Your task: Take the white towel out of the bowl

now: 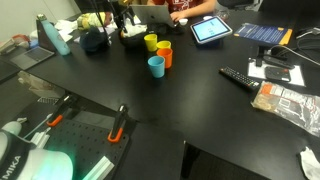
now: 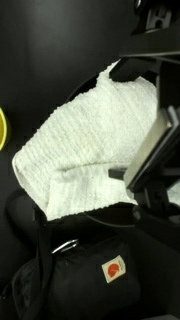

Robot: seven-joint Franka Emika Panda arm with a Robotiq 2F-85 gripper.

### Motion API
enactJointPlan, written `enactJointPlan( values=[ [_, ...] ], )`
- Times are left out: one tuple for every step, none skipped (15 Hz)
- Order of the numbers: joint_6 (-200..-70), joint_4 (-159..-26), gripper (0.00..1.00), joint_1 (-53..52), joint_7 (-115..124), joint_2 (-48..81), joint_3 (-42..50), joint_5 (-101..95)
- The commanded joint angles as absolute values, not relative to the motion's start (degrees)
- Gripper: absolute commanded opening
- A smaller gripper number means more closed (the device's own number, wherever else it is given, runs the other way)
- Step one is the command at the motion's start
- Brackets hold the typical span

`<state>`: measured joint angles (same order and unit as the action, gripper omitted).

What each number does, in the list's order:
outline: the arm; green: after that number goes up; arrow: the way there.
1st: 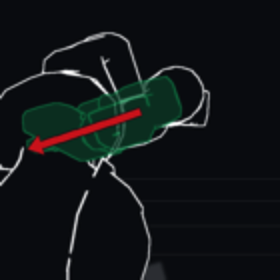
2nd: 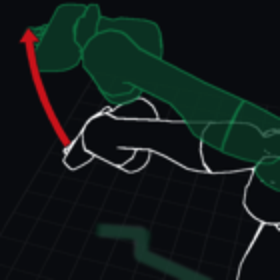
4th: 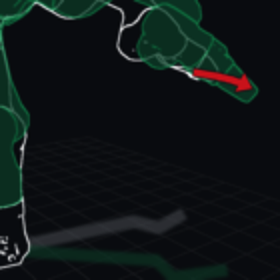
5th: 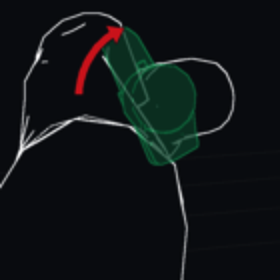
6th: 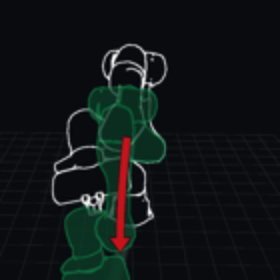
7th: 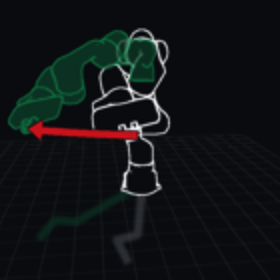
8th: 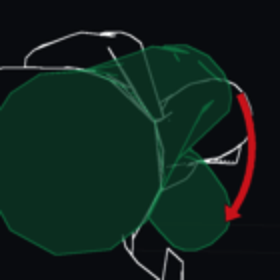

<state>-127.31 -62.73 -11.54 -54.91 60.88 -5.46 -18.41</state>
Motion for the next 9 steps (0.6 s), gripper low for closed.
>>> enactJointPlan(
  values=[
    [-126.2,-60.3,0.58,-13.0,-57.1,61.4,-4.1,-21.1],
    [-126.5,-61.0,0.49,-13.0,-57.8,60.9,-4.2,-21.4],
    [-126.5,-61.3,0.42,-13.1,-58.0,60.8,-4.1,-21.8],
    [-126.3,-61.4,0.33,-13.1,-58.3,60.7,-4.1,-21.8],
    [-125.9,-61.9,0.27,-12.8,-58.9,60.4,-4.4,-21.7],
    [-125.5,-62.3,0.18,-12.8,-58.9,60.0,-4.5,-21.5],
    [-125.1,-63.3,0.12,-12.8,-59.2,59.1,-4.6,-21.4],
    [-124.9,-65.2,0.06,-12.1,-59.8,57.5,-5.2,-21.3],
    [-123.8,-66.1,0.04,-11.9,-59.9,56.4,-5.3,-21.0]
  ],
)
